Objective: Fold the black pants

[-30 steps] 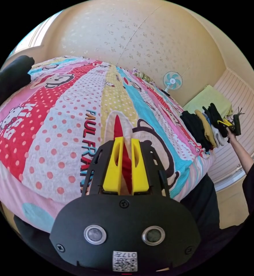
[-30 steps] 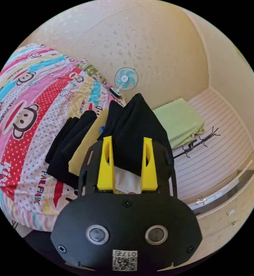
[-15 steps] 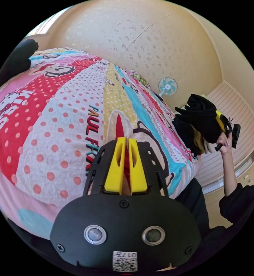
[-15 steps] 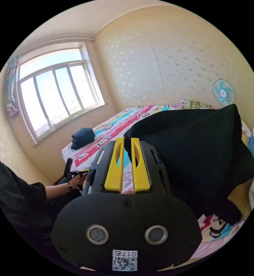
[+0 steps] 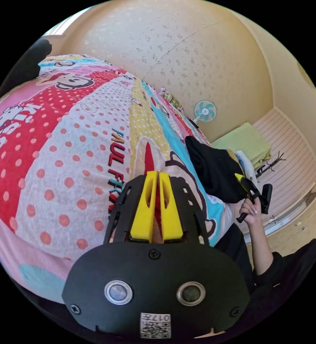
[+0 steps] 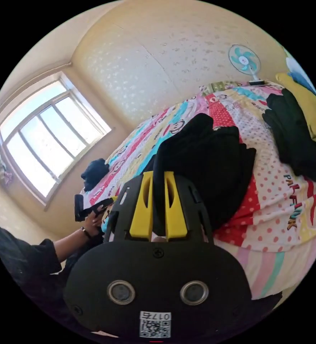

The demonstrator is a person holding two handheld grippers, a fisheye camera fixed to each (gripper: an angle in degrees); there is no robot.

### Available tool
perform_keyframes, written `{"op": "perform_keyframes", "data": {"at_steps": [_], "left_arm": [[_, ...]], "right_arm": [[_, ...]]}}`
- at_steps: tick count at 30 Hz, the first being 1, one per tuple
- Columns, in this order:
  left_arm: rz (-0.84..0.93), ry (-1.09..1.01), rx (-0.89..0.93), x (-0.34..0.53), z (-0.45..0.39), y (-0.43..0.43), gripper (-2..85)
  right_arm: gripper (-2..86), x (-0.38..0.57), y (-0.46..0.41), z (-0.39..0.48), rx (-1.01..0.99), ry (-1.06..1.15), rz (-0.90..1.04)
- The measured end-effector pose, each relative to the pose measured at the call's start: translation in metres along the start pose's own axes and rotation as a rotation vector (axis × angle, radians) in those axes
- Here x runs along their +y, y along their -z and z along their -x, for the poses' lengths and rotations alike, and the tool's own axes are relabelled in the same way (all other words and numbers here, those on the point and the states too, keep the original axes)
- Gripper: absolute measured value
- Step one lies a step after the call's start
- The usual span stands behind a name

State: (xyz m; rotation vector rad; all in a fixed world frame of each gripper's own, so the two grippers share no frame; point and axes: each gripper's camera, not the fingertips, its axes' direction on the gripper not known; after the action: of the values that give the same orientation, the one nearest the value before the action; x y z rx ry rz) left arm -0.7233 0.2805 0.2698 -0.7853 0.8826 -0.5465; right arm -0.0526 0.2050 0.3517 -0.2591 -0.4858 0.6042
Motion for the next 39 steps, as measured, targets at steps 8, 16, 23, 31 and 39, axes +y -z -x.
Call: {"op": "perform_keyframes", "data": {"at_steps": [8,16,23,31,39], "left_arm": [[-0.046,0.049,0.308,0.024,0.015,0.009,5.7],[-0.402,0.025,0.057,0.049,-0.051,0.074,6.7],[0.012,-0.304,0.058,-0.023,-0.194,-0.028,13.4],[0.477,-0.132,-0.190,-0.023,-0.187,-0.191,9.1],[0.420,-0.541,0.177,0.102,-0.338,-0.180,-0.2]], "right_arm": [[3.1,0.037,0.072,-0.020,-0.543,0.313,0.134],[8.4,0.007,0.134,-0.177,-0.164,-0.363,-0.421],[8.7,-0.067,0.046,-0.151,0.170,-0.305,-0.190],[4.4,-0.074,0.075,-0.205,-0.045,-0.427,-0.388],[16.0,-0.150,0.072,-0.146,0.011,-0.324,-0.228]]}}
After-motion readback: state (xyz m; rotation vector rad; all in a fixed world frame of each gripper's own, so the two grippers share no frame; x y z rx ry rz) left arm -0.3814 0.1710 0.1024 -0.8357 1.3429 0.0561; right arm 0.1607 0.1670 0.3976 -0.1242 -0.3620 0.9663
